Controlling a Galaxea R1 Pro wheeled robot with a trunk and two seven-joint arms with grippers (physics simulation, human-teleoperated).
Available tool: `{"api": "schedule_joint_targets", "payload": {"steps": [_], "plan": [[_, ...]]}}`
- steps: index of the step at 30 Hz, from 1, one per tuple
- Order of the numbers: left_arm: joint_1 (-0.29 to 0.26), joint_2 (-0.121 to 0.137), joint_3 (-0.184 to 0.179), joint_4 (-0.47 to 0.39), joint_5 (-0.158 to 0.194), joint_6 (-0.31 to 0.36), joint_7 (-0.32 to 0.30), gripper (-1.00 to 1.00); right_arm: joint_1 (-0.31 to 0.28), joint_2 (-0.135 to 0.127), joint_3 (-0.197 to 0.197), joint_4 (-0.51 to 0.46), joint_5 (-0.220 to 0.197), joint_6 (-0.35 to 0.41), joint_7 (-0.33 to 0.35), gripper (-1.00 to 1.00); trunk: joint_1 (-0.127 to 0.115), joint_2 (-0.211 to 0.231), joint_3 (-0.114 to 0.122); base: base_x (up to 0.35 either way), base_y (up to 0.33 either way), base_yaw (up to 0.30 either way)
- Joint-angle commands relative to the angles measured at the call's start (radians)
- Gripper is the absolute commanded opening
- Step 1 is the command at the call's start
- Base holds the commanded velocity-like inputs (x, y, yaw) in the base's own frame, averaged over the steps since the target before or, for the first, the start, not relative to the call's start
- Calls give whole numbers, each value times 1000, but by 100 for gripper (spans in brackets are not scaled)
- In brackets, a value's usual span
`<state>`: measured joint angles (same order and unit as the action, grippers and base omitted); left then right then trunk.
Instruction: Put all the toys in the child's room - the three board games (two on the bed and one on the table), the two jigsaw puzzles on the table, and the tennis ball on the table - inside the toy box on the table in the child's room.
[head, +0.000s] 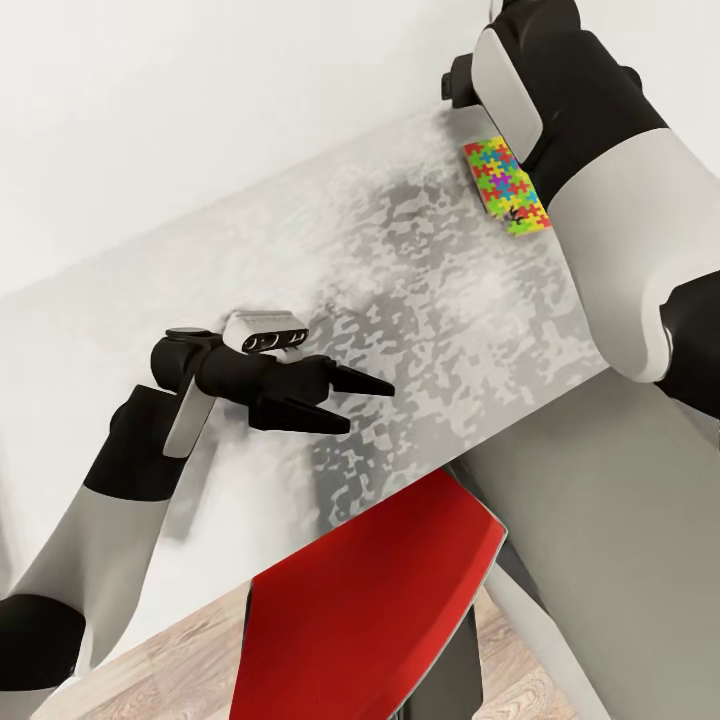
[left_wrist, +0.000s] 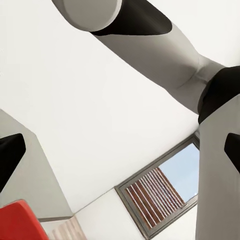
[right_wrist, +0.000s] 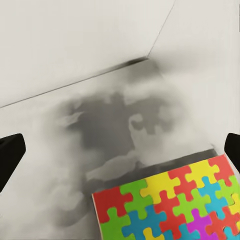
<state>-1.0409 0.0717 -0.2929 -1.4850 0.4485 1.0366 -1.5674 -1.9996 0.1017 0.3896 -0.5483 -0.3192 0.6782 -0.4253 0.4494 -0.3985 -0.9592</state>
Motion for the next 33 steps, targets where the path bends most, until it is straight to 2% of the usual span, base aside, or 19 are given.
{"api": "schedule_joint_targets", "payload": {"steps": [1, 5, 13, 21, 27, 33], "plan": [[-1, 1, -2, 0, 1, 11, -3, 100, -1, 1, 7, 0, -10, -2, -10, 100, 1, -2, -1, 0, 0, 0], [-1, 1, -2, 0, 0, 11, -3, 100, 2, 4, 9, -1, -10, -25, -23, 100, 1, -2, -1, 0, 0, 0], [-1, -1, -2, 0, -1, 11, -3, 100, 9, 13, 6, -2, -16, -93, -115, 100, 1, -2, -1, 0, 0, 0], [-1, -1, -2, 0, -1, 11, -3, 100, 10, 15, 2, -1, -27, -94, -138, 100, 1, -2, -1, 0, 0, 0], [-1, -1, -2, 0, 0, 11, -3, 100, 7, 15, -24, 5, -37, -88, -139, 100, 1, -2, -1, 0, 0, 0], [-1, -2, -2, -1, -1, 11, -3, 100, 3, 14, -99, 5, -41, -30, -138, 100, 1, -2, -1, 0, 0, 0]]}}
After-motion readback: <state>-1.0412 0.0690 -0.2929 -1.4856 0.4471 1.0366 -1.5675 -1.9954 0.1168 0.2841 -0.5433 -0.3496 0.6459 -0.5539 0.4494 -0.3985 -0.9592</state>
